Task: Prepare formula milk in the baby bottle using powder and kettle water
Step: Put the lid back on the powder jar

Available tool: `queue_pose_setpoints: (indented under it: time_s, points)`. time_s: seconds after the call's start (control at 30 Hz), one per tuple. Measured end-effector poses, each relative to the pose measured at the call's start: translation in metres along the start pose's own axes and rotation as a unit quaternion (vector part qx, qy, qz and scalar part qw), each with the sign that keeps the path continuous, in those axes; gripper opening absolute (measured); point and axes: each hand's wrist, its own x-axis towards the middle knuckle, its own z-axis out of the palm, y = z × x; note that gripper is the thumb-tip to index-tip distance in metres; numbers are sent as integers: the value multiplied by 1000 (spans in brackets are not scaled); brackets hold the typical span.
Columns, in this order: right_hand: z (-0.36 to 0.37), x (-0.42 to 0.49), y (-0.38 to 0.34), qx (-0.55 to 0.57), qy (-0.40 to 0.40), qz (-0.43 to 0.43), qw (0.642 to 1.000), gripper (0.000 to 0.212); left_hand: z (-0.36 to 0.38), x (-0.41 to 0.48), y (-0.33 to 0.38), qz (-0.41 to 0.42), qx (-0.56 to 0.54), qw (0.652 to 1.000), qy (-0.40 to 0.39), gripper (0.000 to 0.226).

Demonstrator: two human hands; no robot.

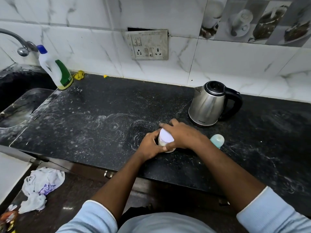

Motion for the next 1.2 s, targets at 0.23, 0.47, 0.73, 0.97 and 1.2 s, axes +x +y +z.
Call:
queue_pose_setpoints:
  time_s: [0.23,0.47,0.73,0.97,1.2]
  points:
    - [-4,1,1,-8,24,-24,999,83,4,-4,3,-12,9,1000,14,64]
    - [9,-3,-8,-8,70,33,997,84,7,-6,1,-1,24,999,28,78]
    - [20,-9,-24,39,103,88,990,73,7,-11,8,-57,41,997,19,95]
    - [21,-9,-24,53,95,97,989,77,6,-10,10,-68,46,997,10,93]
    - [25,-13,-19,69,72,91,991,88,2,-10,17,-62,91,994,-25,96]
